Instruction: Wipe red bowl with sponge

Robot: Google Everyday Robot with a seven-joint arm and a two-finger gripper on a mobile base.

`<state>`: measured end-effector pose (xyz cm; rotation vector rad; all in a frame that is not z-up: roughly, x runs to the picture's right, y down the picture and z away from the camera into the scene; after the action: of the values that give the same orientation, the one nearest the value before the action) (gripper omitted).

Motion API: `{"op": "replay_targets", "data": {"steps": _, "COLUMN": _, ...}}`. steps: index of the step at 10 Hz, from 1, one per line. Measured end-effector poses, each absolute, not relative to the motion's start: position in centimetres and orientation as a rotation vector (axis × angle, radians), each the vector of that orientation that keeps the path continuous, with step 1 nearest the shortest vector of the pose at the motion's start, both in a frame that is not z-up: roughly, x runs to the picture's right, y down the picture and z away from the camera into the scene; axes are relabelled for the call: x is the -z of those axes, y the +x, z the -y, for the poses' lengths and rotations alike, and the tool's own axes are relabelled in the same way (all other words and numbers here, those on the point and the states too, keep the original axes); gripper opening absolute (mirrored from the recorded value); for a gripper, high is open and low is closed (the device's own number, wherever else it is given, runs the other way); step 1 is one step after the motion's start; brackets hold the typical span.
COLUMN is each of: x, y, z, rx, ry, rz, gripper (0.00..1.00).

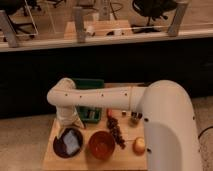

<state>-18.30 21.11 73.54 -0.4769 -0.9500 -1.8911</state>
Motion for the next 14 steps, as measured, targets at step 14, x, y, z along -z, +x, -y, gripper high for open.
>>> {"op": "replay_targets", "data": {"steps": 14, "x": -74.4, "y": -18.3, "z": -22.7, "rx": 1.867, "ry": -0.477, "rz": 0.945, "gripper": 0.57}}
